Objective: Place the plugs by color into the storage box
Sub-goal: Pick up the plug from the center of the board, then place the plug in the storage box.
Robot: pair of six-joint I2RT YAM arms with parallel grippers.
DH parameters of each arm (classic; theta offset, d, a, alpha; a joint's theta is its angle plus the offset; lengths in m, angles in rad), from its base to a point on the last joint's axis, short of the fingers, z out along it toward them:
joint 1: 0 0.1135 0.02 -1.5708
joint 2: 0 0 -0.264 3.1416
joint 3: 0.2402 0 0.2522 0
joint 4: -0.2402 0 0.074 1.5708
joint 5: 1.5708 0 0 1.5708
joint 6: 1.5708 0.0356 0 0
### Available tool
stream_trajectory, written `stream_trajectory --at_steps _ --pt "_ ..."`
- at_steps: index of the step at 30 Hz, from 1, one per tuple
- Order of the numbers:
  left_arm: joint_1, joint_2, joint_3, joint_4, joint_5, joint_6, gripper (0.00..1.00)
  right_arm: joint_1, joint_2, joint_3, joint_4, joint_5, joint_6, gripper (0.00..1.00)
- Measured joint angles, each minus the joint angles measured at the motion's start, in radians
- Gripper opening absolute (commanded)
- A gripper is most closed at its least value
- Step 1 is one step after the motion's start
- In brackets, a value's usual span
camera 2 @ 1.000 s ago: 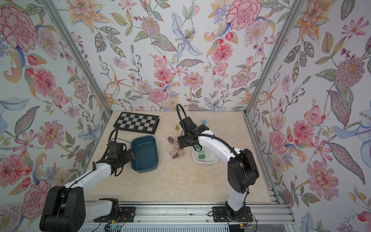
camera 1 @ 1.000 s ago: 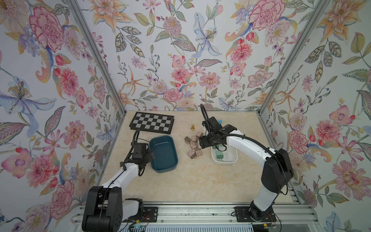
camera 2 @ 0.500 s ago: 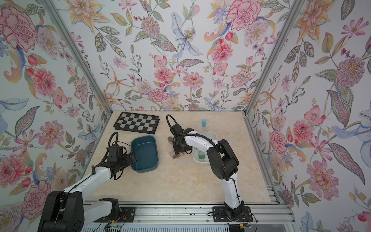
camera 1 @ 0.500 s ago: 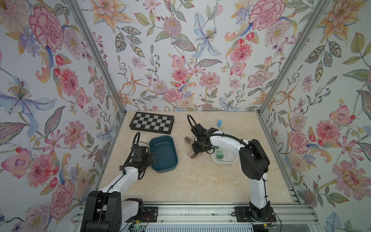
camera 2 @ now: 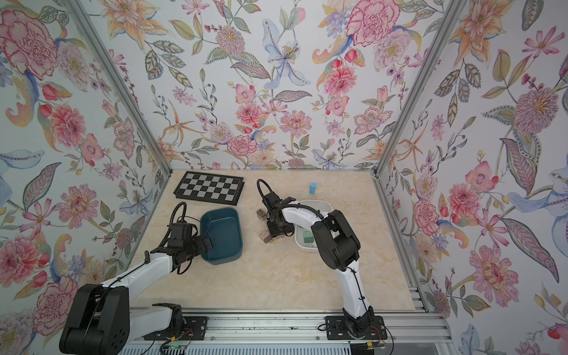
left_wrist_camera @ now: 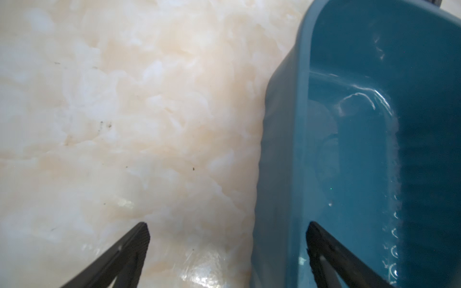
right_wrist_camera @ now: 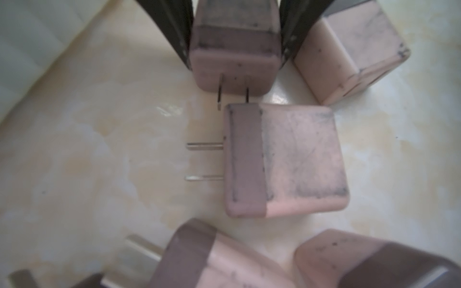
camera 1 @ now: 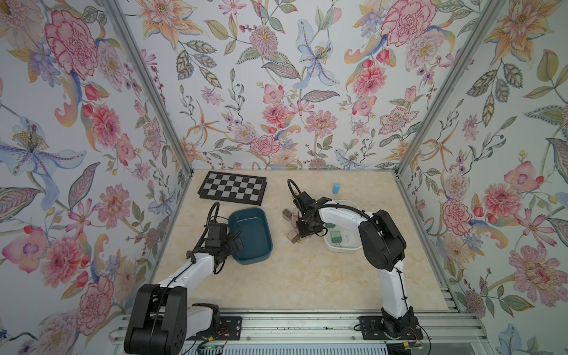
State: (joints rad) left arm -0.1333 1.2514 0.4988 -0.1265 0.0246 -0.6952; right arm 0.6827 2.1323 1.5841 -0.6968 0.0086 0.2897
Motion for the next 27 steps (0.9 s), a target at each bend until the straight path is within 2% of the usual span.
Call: stream_trajectory --at_steps 7,14,21,27 --pt "-0.087 0.054 0.027 0.041 0.002 -0.006 0.96 0.0 -0.01 -0.013 0.021 -0.001 0.003 0.39" --pt "-0.108 0.021 0.069 0.012 -0.016 -0.021 0.98 0.024 -0.098 -0.019 0.016 0.002 0.011 0.39" --pt "-0.093 -0.098 0.179 -0.064 -0.095 -0.019 0.99 0.191 -0.118 0.16 0.017 0.002 0.034 0.39" --pt "-0.02 -0.138 0.175 -0.105 -0.111 -0.019 0.99 0.324 -0.003 0.367 0.034 -0.001 0.041 0.39"
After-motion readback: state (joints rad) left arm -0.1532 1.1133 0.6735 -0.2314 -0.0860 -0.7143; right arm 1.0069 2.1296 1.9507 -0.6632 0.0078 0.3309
